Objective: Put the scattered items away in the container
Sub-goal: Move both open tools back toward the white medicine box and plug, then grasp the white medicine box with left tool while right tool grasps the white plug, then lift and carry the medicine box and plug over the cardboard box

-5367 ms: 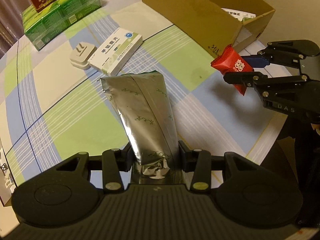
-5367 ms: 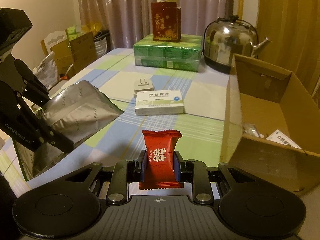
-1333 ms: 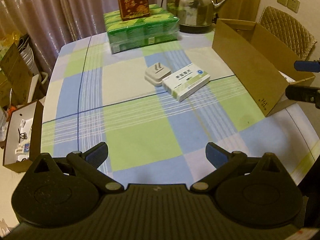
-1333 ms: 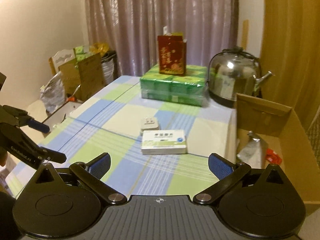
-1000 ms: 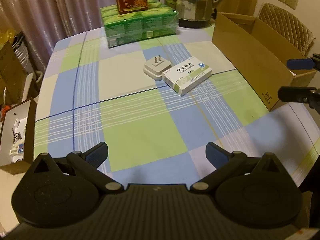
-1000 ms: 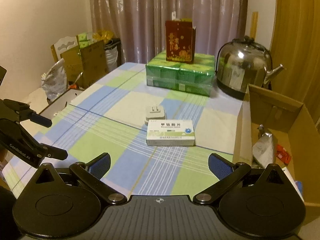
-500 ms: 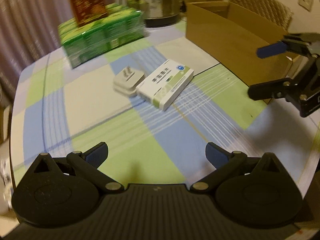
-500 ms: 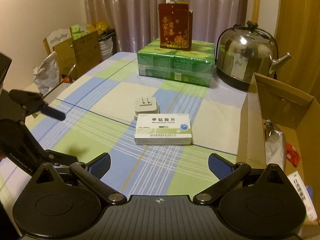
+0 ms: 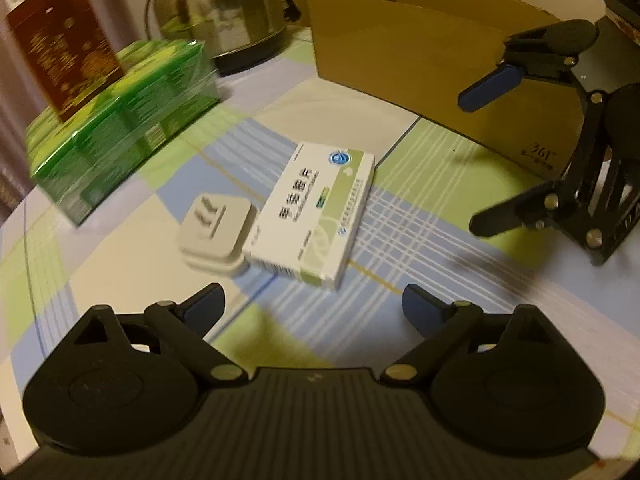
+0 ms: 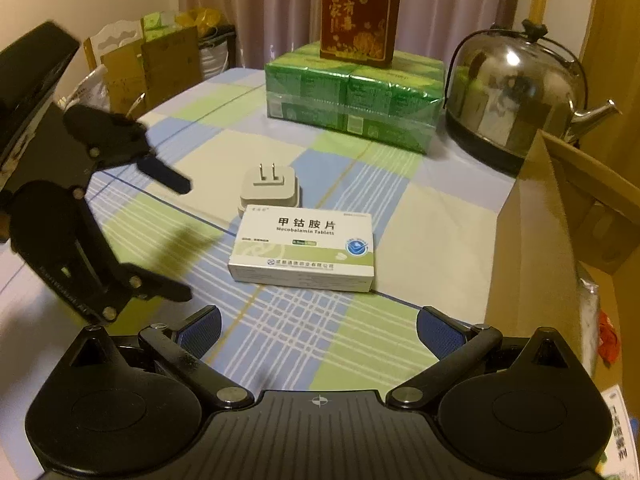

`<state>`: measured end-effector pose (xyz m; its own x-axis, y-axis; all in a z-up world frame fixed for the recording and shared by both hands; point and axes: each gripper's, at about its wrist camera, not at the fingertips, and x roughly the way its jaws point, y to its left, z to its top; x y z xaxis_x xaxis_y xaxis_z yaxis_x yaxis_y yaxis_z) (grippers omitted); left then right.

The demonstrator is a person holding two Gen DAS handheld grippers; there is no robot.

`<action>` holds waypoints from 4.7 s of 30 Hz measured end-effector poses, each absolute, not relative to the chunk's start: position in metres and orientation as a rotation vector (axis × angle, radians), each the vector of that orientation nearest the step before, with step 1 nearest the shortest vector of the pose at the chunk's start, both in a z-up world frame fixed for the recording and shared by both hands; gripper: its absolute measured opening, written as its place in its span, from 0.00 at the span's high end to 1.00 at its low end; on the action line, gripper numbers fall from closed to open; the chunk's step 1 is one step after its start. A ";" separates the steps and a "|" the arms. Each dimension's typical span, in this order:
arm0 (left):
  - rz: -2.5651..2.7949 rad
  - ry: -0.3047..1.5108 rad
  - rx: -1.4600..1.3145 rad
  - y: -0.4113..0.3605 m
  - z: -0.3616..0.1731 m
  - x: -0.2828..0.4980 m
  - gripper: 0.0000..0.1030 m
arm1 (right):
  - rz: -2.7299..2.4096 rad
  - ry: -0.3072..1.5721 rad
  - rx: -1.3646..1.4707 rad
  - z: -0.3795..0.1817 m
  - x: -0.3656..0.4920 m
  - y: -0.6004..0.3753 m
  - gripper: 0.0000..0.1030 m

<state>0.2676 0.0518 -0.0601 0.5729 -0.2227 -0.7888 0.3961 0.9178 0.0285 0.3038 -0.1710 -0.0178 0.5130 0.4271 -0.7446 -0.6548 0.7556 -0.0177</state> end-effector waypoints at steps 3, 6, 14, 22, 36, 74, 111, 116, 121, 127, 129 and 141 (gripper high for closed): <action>-0.408 0.882 0.230 0.051 -0.066 0.283 0.19 | 0.666 0.803 -0.324 -0.024 0.309 -0.167 0.02; -0.442 0.893 0.250 0.048 -0.072 0.296 0.23 | 0.667 0.805 -0.330 -0.029 0.313 -0.164 0.02; -0.447 0.895 0.262 0.051 -0.084 0.319 0.23 | 0.662 0.819 -0.355 -0.044 0.319 -0.162 0.02; -0.469 0.914 0.262 0.047 -0.091 0.326 0.26 | 0.652 0.845 -0.349 -0.055 0.322 -0.163 0.02; -0.298 0.980 0.146 0.075 -0.088 0.237 0.33 | 0.658 0.846 -0.327 -0.049 0.317 -0.154 0.02; 0.145 0.946 -0.210 0.157 -0.098 0.214 0.32 | 0.621 0.777 -0.153 -0.084 0.401 -0.039 0.10; 0.076 0.945 -0.217 0.039 -0.069 0.170 0.35 | 0.534 0.860 -0.143 -0.047 0.253 -0.154 0.40; 0.064 0.980 -0.192 0.026 -0.074 0.171 0.35 | 0.518 0.874 -0.123 -0.049 0.239 -0.169 0.40; 0.066 0.998 -0.176 0.025 -0.077 0.181 0.35 | 0.515 0.890 -0.105 -0.053 0.237 -0.176 0.40; 0.070 1.008 -0.169 0.029 -0.080 0.195 0.29 | 0.522 0.891 -0.106 -0.056 0.240 -0.177 0.40; 0.064 1.004 -0.179 0.030 -0.079 0.198 0.35 | 0.522 0.891 -0.103 -0.057 0.241 -0.178 0.40; 0.079 0.982 -0.160 0.022 -0.041 0.186 0.35 | 0.531 0.811 -0.090 -0.021 0.228 -0.183 0.40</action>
